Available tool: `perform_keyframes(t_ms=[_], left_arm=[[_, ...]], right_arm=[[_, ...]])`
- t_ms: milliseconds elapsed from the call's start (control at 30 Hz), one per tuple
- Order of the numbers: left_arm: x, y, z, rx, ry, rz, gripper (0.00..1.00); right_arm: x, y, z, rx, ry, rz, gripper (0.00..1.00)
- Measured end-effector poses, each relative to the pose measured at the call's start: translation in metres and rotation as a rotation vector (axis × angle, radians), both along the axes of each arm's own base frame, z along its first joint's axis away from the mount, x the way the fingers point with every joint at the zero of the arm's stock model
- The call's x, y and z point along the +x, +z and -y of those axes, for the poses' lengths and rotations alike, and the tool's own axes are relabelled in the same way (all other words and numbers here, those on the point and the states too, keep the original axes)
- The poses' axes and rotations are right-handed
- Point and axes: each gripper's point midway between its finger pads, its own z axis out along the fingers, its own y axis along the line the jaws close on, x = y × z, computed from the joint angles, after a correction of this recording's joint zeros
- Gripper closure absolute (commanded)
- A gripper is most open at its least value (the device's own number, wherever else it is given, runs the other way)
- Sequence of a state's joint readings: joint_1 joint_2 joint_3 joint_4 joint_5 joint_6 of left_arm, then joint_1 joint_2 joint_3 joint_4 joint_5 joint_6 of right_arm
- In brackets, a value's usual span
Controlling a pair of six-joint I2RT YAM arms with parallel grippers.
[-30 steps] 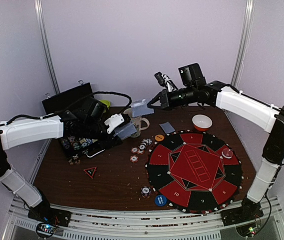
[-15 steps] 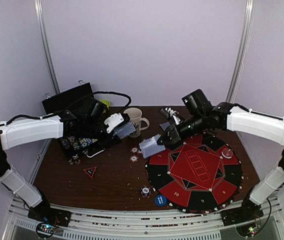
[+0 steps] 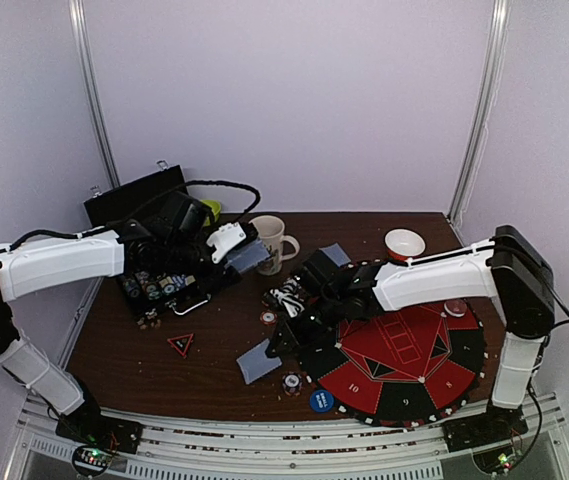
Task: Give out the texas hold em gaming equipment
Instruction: Distribute the poker card in the small blind area.
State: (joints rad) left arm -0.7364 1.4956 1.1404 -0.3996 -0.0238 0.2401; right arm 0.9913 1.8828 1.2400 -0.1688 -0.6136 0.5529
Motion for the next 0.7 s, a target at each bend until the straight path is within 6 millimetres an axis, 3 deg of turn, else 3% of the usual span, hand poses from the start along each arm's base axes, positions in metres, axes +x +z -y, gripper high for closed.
perform_keyframes(t_ms=[233, 267, 400, 467, 600, 700], left_arm=[[0.001, 0.001, 0.0, -0.002, 0.002, 0.002, 0.47], [0.001, 0.001, -0.001, -0.002, 0.003, 0.002, 0.47], [0.001, 0.001, -0.001, -0.002, 0.003, 0.003, 0.47], [0.001, 0.001, -0.001, -0.003, 0.003, 0.002, 0.47], [0.002, 0.001, -0.001, -0.004, 0.006, 0.004, 0.47], [0.003, 0.001, -0.001, -0.005, 0.006, 0.004, 0.47]], right_arm=[[-0.001, -0.023, -0.027, -0.04, -0.038, -0.034, 0.97], [-0.002, -0.024, -0.03, -0.042, -0.034, -0.036, 0.93], [-0.007, -0.03, -0.029, -0.071, -0.022, -0.051, 0.58], [-0.008, -0.03, -0.027, -0.078, -0.023, -0.058, 0.48], [0.006, -0.014, -0.017, -0.071, -0.055, -0.043, 0.4], [0.033, 0.022, 0.0, -0.026, -0.106, 0.011, 0.26]])
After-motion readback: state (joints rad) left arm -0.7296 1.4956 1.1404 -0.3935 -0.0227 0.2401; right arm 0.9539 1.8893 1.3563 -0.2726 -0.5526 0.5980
